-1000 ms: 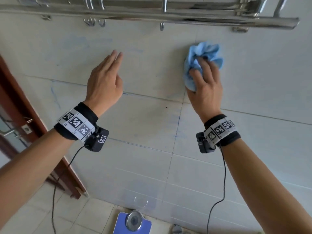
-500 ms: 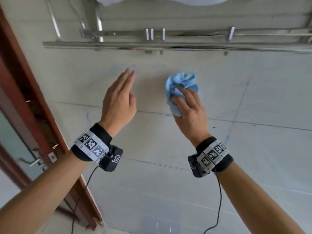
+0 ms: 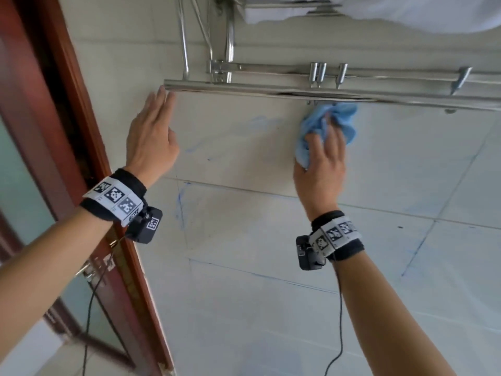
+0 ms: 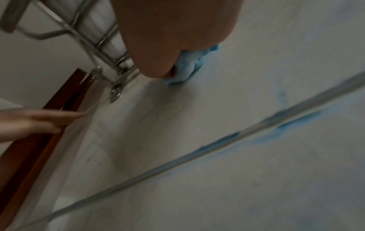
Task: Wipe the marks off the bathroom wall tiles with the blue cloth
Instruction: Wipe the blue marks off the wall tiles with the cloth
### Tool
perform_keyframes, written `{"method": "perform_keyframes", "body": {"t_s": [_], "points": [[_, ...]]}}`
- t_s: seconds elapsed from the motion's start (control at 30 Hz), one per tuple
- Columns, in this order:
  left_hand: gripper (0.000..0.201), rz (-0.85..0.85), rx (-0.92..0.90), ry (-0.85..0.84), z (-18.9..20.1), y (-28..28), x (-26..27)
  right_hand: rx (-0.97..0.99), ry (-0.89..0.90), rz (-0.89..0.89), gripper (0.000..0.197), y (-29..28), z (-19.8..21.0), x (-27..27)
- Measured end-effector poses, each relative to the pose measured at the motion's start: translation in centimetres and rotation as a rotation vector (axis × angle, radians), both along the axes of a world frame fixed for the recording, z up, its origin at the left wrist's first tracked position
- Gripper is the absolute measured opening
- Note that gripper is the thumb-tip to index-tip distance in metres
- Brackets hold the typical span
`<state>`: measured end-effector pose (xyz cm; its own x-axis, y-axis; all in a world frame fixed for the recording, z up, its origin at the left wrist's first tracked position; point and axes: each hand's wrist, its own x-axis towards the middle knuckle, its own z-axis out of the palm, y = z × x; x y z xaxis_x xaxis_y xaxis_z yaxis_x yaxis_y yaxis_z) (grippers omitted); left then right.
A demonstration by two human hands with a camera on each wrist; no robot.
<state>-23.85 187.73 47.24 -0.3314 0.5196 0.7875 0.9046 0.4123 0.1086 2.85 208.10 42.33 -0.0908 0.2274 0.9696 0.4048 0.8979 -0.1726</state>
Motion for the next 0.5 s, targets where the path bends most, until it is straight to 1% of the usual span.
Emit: {"method": "perform_keyframes", "body": {"t_s": [0.1, 0.2, 0.3, 0.37, 0.5], "points": [[0.071, 0.011, -0.054, 0.040, 0.3, 0.6, -0.6, 0.059, -0.168, 0.091, 0.030, -1.2, -0.6, -3.3], [0.071, 0.008, -0.085, 0.048, 0.4, 1.3, -0.9, 0.106, -0.264, 0.103, 0.029, -2.3, -0.8, -5.1], [0.074, -0.009, -0.071, 0.030, 0.1, 1.5, -1.0, 0.083, -0.267, 0.086, 0.030, -2.5, -0.2, -5.0], [0.078, -0.031, -0.062, 0.030, -0.1, 1.6, -1.1, 0.070, -0.223, 0.076, 0.028, -2.5, 0.4, -4.7], [0.078, -0.064, -0.070, 0.104, 0.1, 1.1, -2.2, 0.036, -0.147, 0.066, 0.024, -3.1, 1.0, -6.0]]}}
